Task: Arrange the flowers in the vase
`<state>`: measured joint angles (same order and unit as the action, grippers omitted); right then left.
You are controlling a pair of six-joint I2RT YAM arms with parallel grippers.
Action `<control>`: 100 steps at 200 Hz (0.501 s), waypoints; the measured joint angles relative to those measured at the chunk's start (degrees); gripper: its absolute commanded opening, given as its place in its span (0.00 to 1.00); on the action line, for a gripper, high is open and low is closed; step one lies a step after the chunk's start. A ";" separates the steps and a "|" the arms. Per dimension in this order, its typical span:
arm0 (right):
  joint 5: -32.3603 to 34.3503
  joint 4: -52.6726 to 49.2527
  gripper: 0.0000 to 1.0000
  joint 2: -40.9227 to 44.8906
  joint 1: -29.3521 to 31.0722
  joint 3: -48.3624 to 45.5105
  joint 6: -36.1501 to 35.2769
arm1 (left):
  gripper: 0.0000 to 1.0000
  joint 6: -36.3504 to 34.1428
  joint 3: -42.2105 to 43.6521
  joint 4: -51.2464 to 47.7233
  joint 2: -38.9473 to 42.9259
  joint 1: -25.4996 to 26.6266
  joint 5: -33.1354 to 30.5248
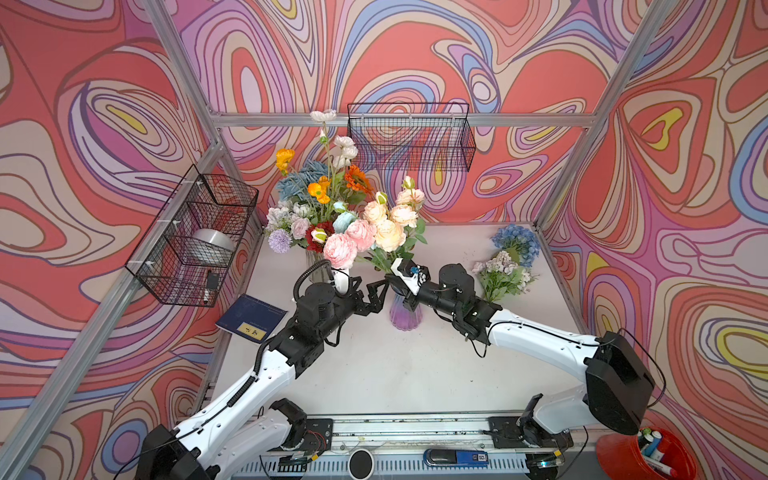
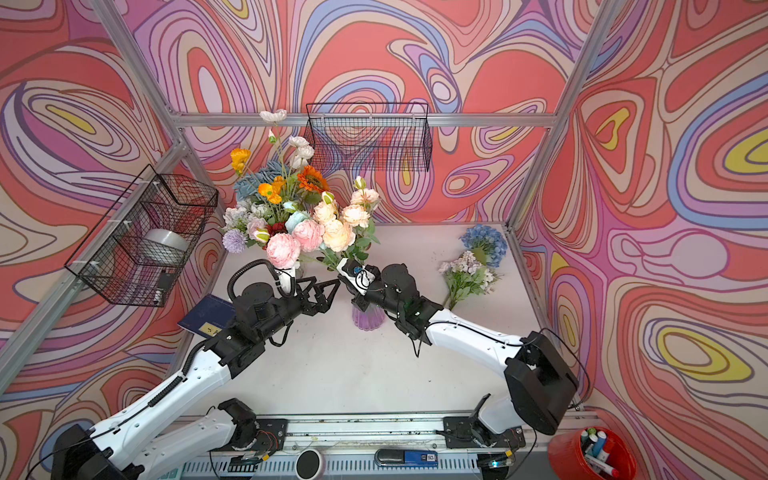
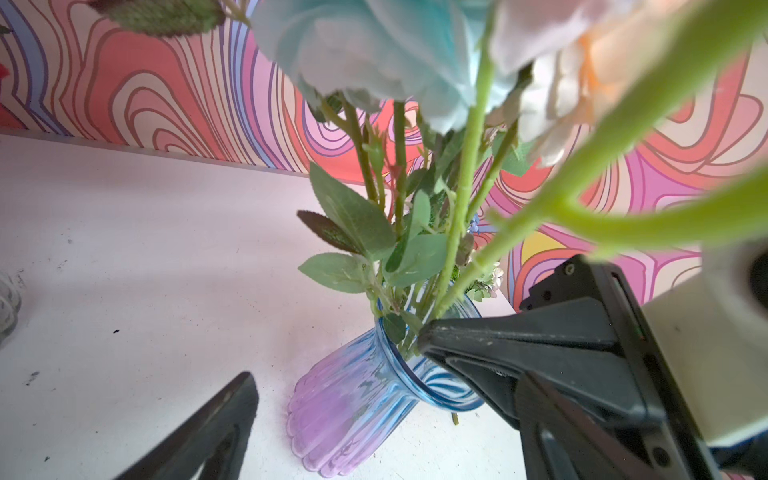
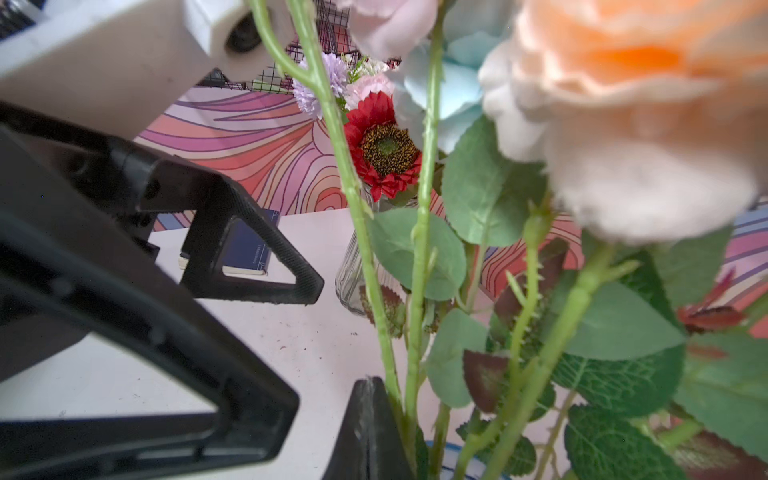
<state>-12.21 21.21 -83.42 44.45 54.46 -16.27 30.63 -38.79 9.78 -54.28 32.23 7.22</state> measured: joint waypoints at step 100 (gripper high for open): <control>4.90 3.80 0.06 2.62 0.17 -6.91 2.40 | 0.67 -0.15 -0.79 3.67 0.70 0.02 0.09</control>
<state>-7.31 25.02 -80.79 44.62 47.55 -13.87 30.48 -39.57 13.45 -53.58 32.25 7.31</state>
